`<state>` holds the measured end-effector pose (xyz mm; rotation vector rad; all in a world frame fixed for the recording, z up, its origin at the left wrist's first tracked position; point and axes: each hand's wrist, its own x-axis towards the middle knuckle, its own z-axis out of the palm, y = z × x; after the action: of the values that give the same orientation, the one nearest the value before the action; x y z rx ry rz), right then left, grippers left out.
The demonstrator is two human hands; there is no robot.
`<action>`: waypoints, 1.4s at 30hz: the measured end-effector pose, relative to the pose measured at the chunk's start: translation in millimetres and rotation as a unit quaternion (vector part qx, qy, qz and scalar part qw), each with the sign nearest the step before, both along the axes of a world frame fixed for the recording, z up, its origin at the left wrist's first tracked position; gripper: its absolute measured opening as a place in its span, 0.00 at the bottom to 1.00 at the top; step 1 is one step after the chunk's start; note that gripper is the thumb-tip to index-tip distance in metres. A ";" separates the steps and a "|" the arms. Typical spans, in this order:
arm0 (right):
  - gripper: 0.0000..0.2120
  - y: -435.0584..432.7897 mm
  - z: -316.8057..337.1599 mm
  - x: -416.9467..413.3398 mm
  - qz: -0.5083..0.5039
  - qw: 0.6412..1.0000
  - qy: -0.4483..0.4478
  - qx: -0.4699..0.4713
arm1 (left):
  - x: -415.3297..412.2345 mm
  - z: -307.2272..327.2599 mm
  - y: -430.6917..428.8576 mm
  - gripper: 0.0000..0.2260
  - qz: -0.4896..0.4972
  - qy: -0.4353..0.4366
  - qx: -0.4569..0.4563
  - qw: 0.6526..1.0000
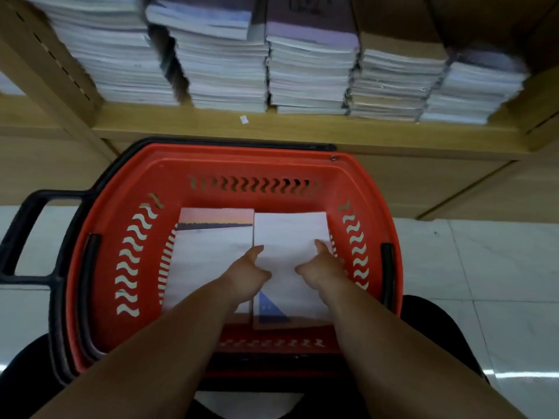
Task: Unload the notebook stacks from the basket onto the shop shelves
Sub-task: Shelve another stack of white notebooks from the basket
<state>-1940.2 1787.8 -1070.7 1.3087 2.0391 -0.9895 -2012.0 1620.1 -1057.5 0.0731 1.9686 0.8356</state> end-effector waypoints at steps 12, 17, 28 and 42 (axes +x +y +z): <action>0.43 1.3 -9.7 3.7 -0.020 0.998 0.048 -0.020 | 27.1 -1.3 45.1 0.40 -0.061 0.031 -0.118 0.991; 0.43 4.9 -12.4 9.4 -0.022 0.999 0.024 -0.007 | 23.1 -4.4 38.2 0.36 0.044 0.045 -0.056 0.996; 0.42 3.7 -6.8 17.9 -0.060 0.997 0.038 -0.022 | 38.3 8.0 44.5 0.38 0.079 -0.008 -0.026 0.996; 0.43 6.2 -10.0 19.2 -0.069 0.997 0.025 -0.012 | 26.0 6.6 34.8 0.32 0.185 -0.020 0.056 0.981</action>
<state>-1921.0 1794.0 -1080.7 1.4425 1.9885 -1.1134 -1986.0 1654.9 -1050.9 -0.2516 1.9234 1.1780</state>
